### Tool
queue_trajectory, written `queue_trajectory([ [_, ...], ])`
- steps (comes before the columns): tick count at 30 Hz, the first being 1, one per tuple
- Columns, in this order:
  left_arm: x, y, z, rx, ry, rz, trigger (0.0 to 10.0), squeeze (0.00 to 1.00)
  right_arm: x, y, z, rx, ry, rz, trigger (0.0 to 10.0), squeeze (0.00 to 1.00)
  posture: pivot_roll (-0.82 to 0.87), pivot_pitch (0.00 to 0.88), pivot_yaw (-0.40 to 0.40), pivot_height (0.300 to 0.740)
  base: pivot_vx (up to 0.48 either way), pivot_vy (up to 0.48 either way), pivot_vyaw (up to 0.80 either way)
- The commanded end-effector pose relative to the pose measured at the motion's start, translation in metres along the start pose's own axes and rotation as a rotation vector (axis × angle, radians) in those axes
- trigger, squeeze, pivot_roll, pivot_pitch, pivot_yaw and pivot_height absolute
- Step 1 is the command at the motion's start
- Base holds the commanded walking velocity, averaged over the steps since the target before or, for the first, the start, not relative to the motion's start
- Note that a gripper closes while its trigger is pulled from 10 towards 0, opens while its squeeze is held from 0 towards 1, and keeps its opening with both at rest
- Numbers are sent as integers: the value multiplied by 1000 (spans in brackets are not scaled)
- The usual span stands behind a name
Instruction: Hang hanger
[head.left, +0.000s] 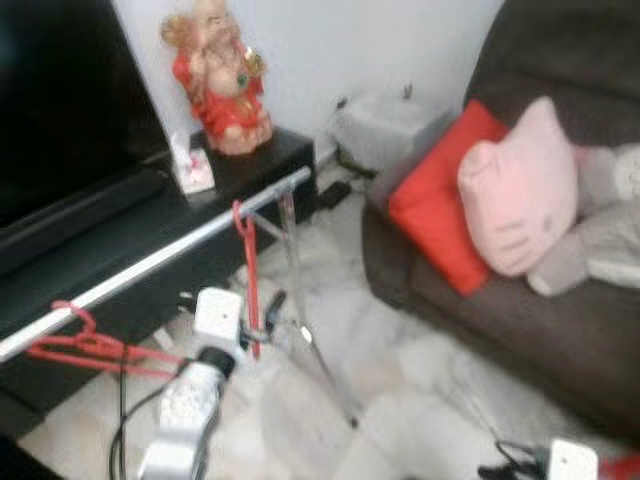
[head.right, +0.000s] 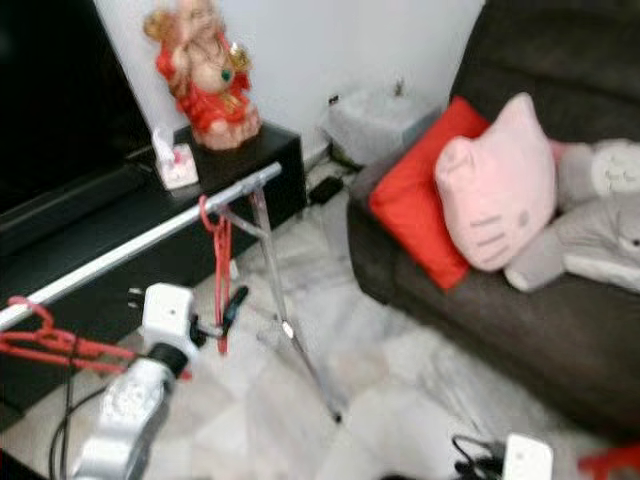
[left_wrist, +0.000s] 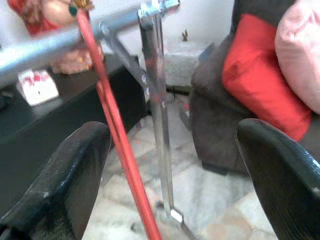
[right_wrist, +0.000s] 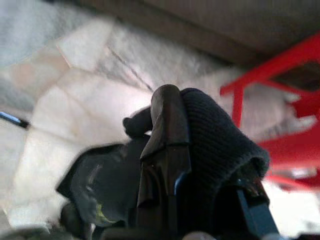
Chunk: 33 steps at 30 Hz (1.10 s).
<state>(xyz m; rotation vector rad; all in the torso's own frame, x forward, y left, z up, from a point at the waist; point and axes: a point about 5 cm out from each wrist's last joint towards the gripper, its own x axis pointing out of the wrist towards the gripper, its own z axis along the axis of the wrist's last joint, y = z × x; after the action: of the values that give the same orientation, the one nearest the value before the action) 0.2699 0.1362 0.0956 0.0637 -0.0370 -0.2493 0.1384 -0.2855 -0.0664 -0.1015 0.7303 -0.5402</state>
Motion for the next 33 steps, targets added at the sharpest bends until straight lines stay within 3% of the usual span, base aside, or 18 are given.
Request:
queue_trajectory([
  [1,-2,11,0,21,11,27,10000,0,2,9,10,15,-45,23,10000,0,-85,0,26,740,398,0,0],
  [10,-3,11,-1,29,33,28,10000,0,3,10,13,14,-58,29,10000,0,-84,0,22,740,378,0,0],
  [24,-3,18,-8,120,210,44,10000,0,6,11,19,15,-72,39,10000,0,-70,0,4,740,0,0,0],
  [33,7,4,-8,121,281,-2,10000,0,7,8,23,16,-80,38,10000,0,-76,0,-4,740,0,0,0],
])
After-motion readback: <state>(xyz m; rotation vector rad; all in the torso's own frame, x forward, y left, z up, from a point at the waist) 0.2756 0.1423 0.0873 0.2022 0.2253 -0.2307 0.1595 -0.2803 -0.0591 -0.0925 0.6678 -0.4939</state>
